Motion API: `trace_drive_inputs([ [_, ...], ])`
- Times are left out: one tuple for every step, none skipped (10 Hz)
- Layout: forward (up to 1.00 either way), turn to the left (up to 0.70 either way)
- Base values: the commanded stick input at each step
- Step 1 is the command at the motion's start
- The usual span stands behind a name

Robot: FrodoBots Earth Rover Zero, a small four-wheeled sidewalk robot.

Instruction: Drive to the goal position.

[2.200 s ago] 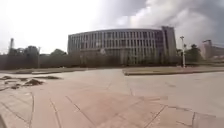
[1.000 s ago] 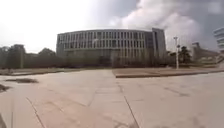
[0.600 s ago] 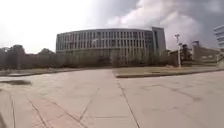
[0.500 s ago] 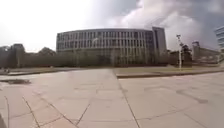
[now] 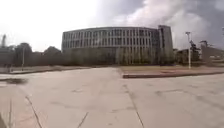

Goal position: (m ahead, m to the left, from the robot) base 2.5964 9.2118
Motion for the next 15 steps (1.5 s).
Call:
trace_drive_inputs([
  [1.0,0.01],
  [1.0,0.0],
  [1.0,0.0],
  [1.0,0.03],
  [1.0,0.23],
  [1.0,0.33],
  [1.0,0.16],
  [1.0,0.0],
  [1.0,0.0],
  [1.0,0.0],
  [1.0,0.0],
  [1.0,0.0],
  [1.0,0.0],
  [1.0,0.0],
  [1.0,0.0],
])
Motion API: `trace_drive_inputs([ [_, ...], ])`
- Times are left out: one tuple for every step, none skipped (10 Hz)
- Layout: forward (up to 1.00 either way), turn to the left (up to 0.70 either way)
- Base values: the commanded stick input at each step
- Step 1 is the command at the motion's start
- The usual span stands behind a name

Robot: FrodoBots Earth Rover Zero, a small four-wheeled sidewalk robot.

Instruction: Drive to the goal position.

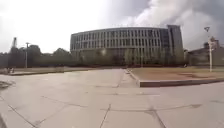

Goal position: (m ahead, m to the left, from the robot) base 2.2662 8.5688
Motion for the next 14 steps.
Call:
trace_drive_inputs([
  [1.0,0.0],
  [1.0,0.0],
  [1.0,0.0],
  [1.0,0.0],
  [1.0,0.0],
  [1.0,0.0],
  [1.0,0.0],
  [1.0,0.0],
  [1.0,0.0],
  [1.0,0.0],
  [1.0,0.0],
  [1.0,0.0],
  [1.0,0.0],
  [1.0,0.0],
])
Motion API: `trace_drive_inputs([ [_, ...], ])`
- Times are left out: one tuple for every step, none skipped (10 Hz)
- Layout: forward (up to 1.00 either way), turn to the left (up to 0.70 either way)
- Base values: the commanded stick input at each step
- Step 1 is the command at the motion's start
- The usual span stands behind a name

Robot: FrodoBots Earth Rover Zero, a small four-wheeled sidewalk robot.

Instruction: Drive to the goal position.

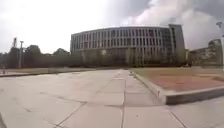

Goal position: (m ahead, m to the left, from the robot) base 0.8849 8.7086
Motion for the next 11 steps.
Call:
trace_drive_inputs([
  [1.0,-0.02],
  [1.0,-0.16],
  [1.0,-0.34],
  [1.0,-0.14],
  [1.0,0.0],
  [1.0,0.0],
  [1.0,0.0],
  [1.0,0.0],
  [1.0,0.0],
  [1.0,0.0],
  [1.0,0.0],
])
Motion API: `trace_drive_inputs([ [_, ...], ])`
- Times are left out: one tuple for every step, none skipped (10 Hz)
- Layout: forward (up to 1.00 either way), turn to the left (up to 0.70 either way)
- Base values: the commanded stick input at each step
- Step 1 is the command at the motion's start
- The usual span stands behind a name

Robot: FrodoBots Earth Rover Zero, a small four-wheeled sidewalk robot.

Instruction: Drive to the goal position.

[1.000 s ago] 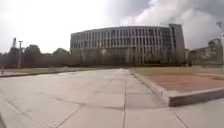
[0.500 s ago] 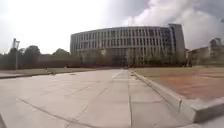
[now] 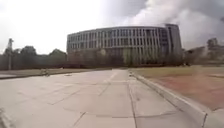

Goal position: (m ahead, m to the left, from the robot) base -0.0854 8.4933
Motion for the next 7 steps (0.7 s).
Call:
trace_drive_inputs([
  [1.0,0.0],
  [1.0,0.0],
  [1.0,0.0],
  [1.0,0.0],
  [1.0,0.0],
  [1.0,0.0],
  [1.0,-0.1],
])
